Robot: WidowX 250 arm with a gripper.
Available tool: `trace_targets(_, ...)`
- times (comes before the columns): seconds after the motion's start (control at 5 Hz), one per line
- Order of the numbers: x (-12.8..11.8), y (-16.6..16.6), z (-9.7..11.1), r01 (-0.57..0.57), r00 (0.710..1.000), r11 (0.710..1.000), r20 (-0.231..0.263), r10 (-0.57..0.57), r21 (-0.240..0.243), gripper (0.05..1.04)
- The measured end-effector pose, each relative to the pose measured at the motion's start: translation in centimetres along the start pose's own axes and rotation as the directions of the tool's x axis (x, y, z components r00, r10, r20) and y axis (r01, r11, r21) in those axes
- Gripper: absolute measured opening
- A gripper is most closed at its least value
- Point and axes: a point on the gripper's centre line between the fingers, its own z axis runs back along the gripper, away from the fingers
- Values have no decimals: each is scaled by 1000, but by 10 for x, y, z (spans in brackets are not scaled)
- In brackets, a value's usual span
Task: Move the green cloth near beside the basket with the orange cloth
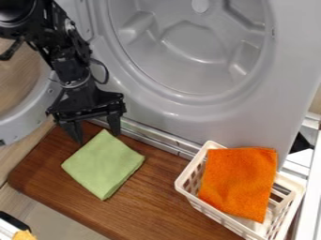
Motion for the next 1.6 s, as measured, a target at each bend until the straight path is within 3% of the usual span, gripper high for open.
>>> trace_targets(0.2, -3, 2, -6, -3, 1000, 1000, -22, 3, 9, 1000)
trace_targets(0.4, -1, 10, -21, -12, 999, 998, -37, 14, 59, 1000)
trace_targets(0.6, 8, 18, -30, -25, 999, 999, -27, 27, 46, 1000)
trace_targets(1.0, 9, 34, -70, -17, 997, 999, -72, 20, 38, 999)
trace_targets(1.2, 10, 34, -85, -32, 998, 999, -61, 34, 33, 999)
trace_targets(1.6, 11, 31, -96, -54, 998, 998, -23, 55, 35, 1000)
